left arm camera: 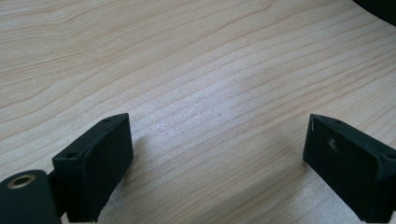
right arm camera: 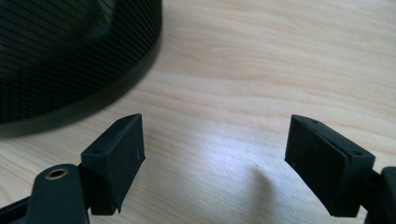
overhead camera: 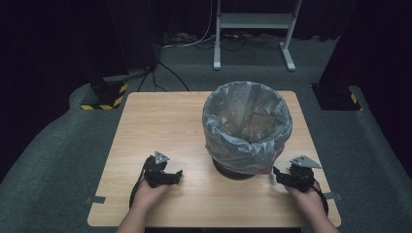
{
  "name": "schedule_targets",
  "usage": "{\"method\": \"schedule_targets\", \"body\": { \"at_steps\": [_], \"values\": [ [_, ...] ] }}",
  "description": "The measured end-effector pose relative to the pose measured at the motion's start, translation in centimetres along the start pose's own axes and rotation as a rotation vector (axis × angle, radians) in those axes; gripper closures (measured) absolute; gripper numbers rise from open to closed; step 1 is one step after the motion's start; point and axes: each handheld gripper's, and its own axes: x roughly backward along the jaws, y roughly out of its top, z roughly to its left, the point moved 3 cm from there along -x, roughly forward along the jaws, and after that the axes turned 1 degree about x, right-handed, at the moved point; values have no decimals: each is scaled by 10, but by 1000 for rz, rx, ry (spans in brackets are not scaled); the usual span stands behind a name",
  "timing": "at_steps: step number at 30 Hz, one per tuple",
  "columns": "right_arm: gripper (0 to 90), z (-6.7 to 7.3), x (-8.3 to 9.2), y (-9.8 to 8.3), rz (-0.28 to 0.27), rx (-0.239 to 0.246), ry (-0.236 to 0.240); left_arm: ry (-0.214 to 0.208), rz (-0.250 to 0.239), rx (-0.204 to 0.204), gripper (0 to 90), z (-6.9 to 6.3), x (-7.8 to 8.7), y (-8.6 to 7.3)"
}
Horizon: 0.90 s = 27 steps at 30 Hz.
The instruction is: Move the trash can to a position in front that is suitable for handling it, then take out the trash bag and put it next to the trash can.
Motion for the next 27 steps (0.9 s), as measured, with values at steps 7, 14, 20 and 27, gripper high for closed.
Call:
{"method": "schedule_targets", "body": {
  "at_steps": [7,14,20,27],
  "values": [
    [194,-5,-2,-2,20,-39,11,8,4,-22,53,-4,-1,-2],
    [194,-4,1,1,2,-40,26,6,31,-23,43,-4,-1,1],
    [182,-5,22,18,-105,-48,25,-5,-12,0,95,-3,9,11],
    [151,-8,61,46,-260,-21,-19,-35,-152,-1,95,-11,35,31]
  ]
}}
